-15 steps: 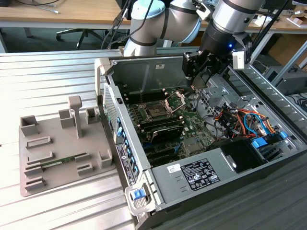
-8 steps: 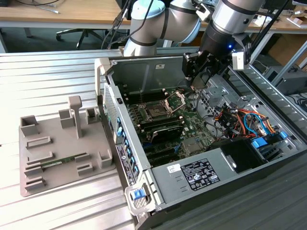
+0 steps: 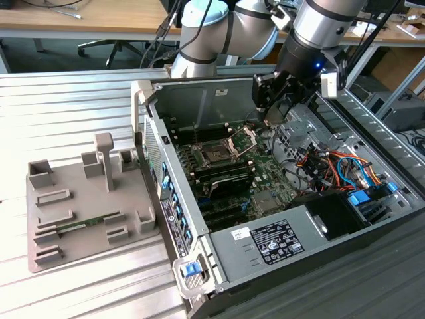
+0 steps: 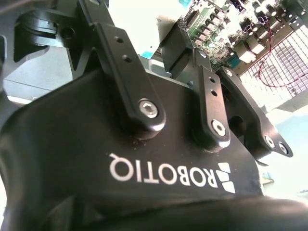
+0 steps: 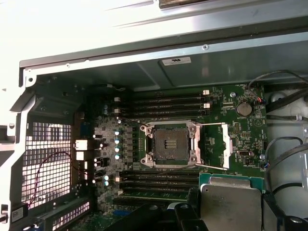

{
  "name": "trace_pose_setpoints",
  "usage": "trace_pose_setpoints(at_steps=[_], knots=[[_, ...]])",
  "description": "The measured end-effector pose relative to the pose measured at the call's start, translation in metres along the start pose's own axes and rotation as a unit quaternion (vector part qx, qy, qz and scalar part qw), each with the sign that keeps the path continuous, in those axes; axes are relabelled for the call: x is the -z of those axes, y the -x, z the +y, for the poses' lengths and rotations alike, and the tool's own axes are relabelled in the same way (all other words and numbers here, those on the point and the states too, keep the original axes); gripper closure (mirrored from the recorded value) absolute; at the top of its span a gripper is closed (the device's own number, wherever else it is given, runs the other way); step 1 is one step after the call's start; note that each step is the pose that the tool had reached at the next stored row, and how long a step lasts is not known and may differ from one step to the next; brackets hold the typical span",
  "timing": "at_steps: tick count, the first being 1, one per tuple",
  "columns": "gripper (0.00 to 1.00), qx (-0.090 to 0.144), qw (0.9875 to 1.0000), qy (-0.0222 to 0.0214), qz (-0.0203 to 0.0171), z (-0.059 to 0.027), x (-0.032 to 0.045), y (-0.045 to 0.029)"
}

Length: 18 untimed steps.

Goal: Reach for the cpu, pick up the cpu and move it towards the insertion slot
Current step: 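Pick up the cpu and move it towards the insertion slot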

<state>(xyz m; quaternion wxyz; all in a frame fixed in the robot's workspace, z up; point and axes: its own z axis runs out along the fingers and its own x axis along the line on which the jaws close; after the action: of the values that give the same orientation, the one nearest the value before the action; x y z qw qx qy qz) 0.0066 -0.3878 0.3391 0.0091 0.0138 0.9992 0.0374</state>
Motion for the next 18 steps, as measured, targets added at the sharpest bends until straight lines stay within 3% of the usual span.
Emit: trace_pose_setpoints(at_steps=[18], knots=[[0.45, 0.000, 1.0000, 0.0000, 0.0000, -0.0002, -0.0007, -0.0060]])
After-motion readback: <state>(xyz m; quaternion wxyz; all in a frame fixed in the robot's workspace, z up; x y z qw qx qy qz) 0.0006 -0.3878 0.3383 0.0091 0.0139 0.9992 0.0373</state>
